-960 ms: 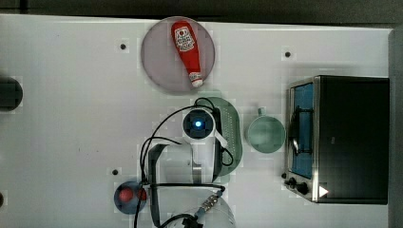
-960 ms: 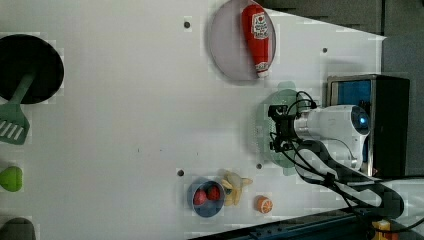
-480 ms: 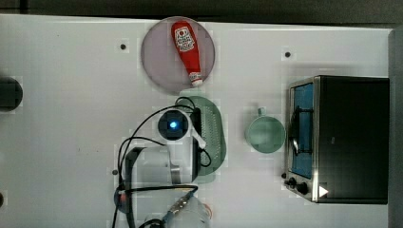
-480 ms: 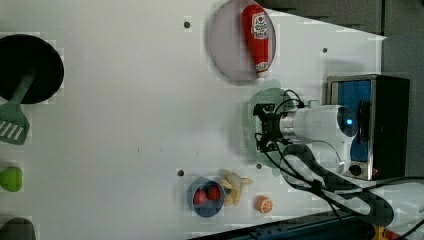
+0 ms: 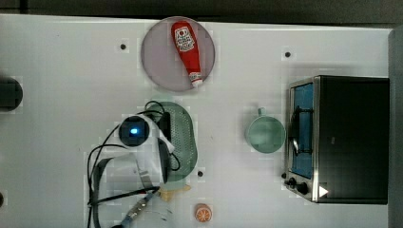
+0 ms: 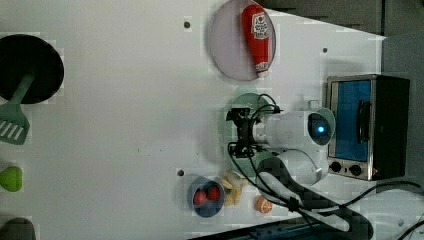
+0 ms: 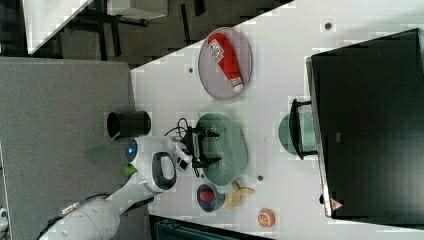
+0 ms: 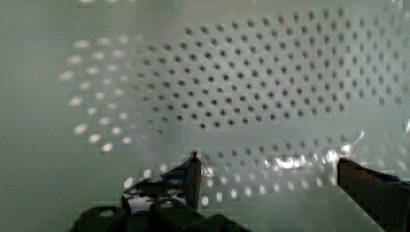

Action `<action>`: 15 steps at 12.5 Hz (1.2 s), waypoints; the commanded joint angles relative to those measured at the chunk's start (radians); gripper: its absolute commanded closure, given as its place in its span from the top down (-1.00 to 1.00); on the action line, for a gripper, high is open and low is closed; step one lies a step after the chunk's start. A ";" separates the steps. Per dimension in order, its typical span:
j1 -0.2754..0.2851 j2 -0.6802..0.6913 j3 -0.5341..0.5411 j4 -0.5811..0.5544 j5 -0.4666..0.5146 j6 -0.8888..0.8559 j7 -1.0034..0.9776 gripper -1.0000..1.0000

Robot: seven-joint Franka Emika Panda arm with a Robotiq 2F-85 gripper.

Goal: Drag strainer right to left.

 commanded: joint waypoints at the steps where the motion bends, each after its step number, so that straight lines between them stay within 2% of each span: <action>1: 0.086 0.027 -0.011 0.061 0.020 -0.024 0.089 1.00; 8: 0.208 0.102 -0.011 0.210 0.107 -0.092 0.107 1.00; 15: 0.302 0.167 -0.010 0.325 0.114 -0.116 0.247 1.00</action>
